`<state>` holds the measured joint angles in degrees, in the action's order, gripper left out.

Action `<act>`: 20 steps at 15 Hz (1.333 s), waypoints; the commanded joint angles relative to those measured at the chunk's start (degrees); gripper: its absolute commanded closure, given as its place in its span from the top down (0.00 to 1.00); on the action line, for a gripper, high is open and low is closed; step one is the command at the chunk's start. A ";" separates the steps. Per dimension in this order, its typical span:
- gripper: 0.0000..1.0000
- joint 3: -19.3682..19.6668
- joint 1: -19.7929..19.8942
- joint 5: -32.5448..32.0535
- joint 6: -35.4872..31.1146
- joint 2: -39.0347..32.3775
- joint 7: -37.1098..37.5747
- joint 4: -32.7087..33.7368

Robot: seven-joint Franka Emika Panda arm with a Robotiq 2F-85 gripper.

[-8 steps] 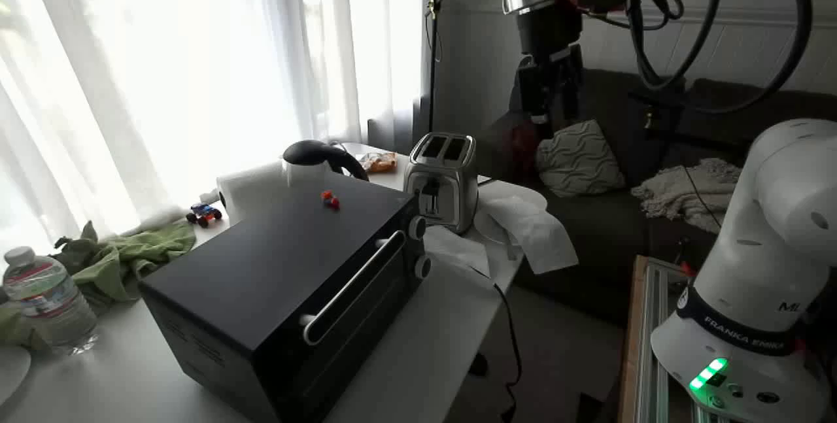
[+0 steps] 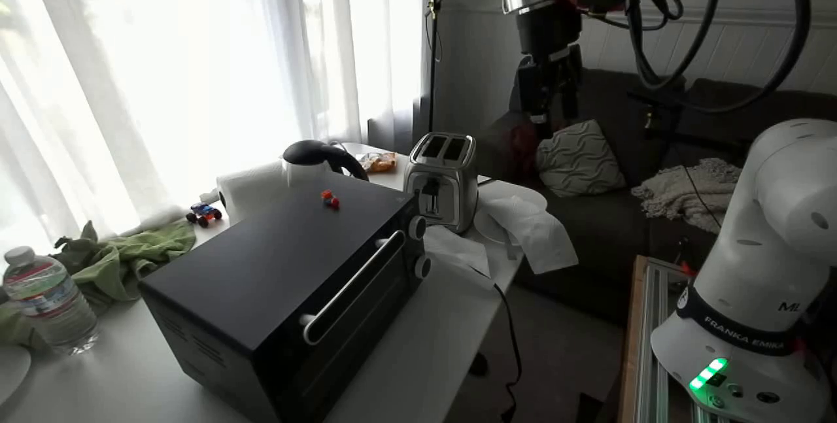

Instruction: Open the oven door

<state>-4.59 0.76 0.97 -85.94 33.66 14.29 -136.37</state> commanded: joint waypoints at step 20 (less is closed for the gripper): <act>1.00 -3.19 -6.42 11.50 -34.32 -22.29 -1.69 3.98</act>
<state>-4.86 -4.97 15.18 -117.77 14.39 6.24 -134.20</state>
